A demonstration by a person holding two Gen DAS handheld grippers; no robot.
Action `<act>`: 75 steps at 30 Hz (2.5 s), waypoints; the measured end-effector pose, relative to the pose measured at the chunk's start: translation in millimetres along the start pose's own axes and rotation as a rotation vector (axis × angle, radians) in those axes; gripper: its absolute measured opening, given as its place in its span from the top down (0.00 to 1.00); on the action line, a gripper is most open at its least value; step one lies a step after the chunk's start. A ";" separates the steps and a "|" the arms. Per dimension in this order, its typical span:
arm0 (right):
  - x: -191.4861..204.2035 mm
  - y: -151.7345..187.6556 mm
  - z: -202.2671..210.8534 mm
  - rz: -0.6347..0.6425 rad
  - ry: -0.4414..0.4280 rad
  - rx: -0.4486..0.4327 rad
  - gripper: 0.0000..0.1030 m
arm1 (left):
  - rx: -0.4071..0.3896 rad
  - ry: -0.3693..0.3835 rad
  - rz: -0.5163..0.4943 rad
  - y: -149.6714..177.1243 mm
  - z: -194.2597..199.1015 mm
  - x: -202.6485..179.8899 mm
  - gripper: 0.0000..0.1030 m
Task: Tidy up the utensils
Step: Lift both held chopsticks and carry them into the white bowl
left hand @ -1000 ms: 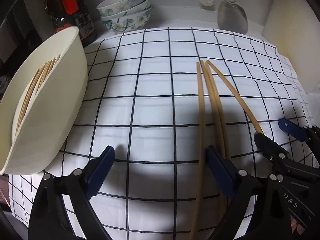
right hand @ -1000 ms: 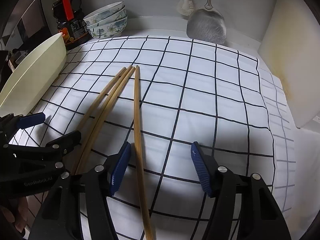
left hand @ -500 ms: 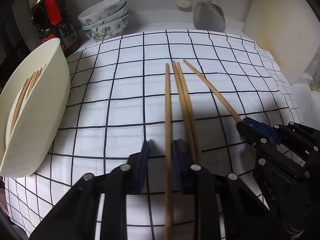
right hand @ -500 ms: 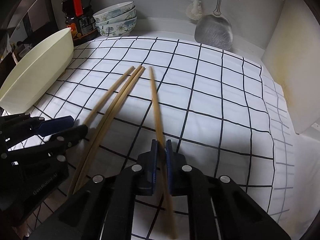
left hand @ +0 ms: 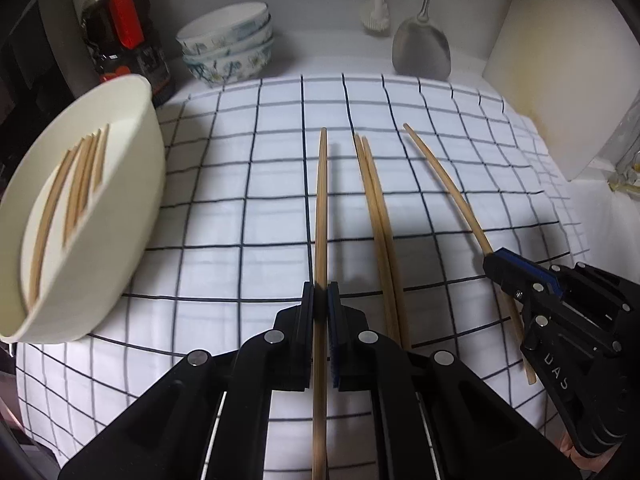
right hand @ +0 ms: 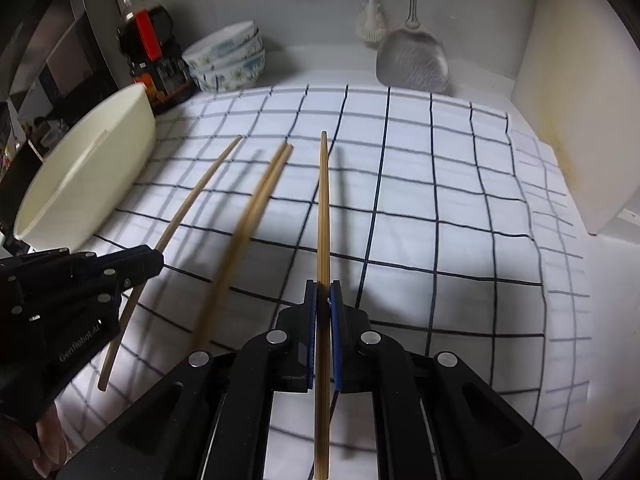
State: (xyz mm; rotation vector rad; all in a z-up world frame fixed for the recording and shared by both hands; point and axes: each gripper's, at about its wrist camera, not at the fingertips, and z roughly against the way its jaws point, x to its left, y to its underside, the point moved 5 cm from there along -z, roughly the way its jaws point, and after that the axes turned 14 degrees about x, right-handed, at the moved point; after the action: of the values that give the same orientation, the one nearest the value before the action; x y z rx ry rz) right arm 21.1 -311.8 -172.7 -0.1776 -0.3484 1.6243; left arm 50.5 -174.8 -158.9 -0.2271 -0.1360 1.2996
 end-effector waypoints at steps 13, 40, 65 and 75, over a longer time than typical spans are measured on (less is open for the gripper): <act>38.3 -11.8 72.7 0.031 -0.078 -0.123 0.94 | -0.140 -0.005 0.065 9.7 109.7 40.6 0.93; 262.9 -109.9 73.4 0.090 -0.098 -0.137 0.94 | -0.235 0.001 0.121 -22.2 143.9 281.6 0.93; 296.1 -151.1 -25.1 0.157 -0.187 0.082 0.94 | -0.043 0.031 0.207 -38.8 56.7 296.5 0.93; 293.3 -148.8 -35.4 0.139 -0.198 0.102 0.94 | 0.006 0.007 0.213 -34.9 36.6 300.3 0.93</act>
State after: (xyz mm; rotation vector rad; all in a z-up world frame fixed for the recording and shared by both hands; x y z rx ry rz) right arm 147.2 -9.0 -129.6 0.0381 -0.4101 1.7977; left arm 154.3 109.3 -123.3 -0.2461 -0.1038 1.5105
